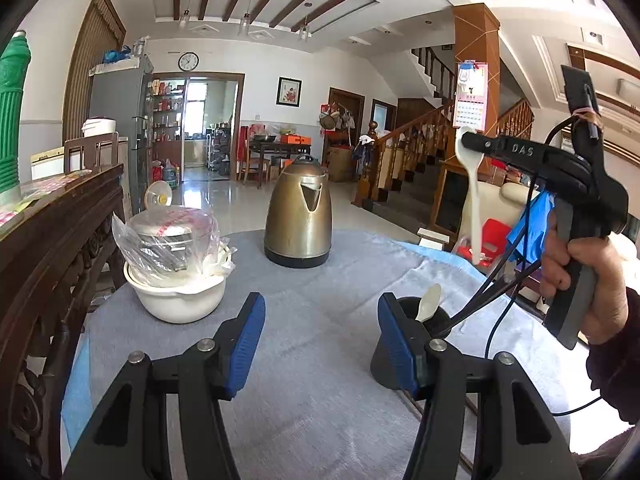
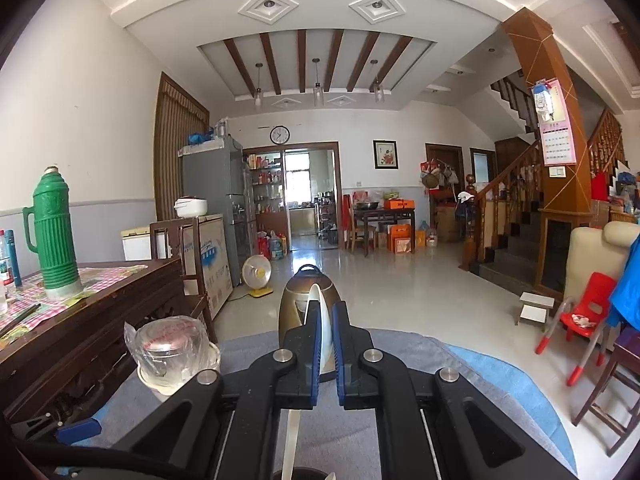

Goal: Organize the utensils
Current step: 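Lower the spoons over the grey cup and open both grippers to drop them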

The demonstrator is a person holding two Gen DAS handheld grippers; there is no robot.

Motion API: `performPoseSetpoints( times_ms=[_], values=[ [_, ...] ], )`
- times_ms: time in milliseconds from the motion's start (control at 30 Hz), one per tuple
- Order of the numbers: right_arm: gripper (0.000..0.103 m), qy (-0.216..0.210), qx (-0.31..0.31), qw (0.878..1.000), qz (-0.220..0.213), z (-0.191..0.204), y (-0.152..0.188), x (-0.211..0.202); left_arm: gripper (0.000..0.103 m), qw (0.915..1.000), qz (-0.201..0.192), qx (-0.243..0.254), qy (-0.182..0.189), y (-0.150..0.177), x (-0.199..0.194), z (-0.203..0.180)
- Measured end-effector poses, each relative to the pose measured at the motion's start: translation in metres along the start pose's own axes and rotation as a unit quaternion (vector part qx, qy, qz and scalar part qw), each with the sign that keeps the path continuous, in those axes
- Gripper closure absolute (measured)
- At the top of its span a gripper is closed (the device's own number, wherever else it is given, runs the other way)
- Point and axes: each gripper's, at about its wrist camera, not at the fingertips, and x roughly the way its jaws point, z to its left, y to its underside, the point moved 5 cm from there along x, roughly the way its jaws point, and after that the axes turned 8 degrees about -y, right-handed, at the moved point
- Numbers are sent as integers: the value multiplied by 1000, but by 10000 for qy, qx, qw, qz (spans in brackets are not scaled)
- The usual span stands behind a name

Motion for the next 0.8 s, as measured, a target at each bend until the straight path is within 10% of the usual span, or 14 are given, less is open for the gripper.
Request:
performPoseSetpoints(
  times_ms=[800],
  values=[
    [95, -255, 84, 9985, 468, -3, 3, 12, 43, 9998, 59, -73, 158, 0, -16, -32]
  ],
)
